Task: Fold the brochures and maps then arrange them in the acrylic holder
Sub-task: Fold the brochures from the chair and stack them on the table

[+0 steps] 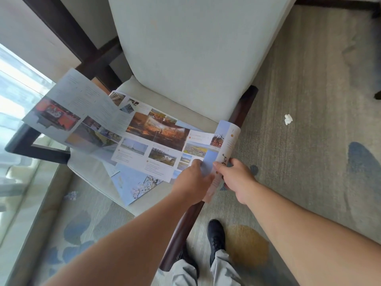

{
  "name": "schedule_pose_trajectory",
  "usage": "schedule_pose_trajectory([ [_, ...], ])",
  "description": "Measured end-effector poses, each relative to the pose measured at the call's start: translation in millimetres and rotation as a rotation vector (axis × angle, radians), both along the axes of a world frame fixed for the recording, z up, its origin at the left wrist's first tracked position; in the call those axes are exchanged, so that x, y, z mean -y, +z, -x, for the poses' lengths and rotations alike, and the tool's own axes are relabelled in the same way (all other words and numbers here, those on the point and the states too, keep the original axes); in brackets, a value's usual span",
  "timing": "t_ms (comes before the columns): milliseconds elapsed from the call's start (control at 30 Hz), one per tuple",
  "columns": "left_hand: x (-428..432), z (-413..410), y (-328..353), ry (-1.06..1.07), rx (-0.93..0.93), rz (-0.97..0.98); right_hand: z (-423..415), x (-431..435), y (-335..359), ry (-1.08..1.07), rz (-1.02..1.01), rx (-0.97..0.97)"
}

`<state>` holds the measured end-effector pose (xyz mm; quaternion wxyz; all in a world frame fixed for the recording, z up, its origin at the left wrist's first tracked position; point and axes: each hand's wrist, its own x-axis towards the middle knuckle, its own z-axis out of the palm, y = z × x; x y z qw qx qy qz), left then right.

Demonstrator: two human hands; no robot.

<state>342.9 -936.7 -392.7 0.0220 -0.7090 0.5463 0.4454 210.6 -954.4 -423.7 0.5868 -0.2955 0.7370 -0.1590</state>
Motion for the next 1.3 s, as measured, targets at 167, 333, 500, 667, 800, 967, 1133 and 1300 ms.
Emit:
schedule_pose_trajectory([
  [167,-1.0,1.0,-4.1,0.051,0.050,0.073,-0.2,-2.2,2.5,0.033,0.031,-0.012],
  [333,2.7,0.5,-1.1,0.139,0.076,0.178,2.9,-8.2,6.1,0.047,0.036,0.010],
  [500,10.1,-15.2,14.7,0.334,0.008,0.320,9.7,-10.9,18.7,0.055,0.093,-0.049],
  [667,14.7,-46.4,32.9,0.556,-0.013,0.294,0.6,-5.8,27.8,0.096,0.107,-0.135],
  [800,7.0,-61.3,36.6,0.584,0.032,0.244,-18.5,-2.0,29.4,0.139,0.088,-0.166],
  [967,-4.6,-61.9,29.6,0.549,0.070,0.220,-37.0,-1.5,25.0,0.095,0.072,-0.181],
  [1133,-10.2,-62.7,23.6,0.480,0.103,0.237,-41.6,-1.9,23.3,0.110,0.062,-0.256],
  [1300,-10.9,-60.4,24.7,0.422,0.084,0.245,-36.4,-2.1,30.5,0.111,0.046,-0.278],
])
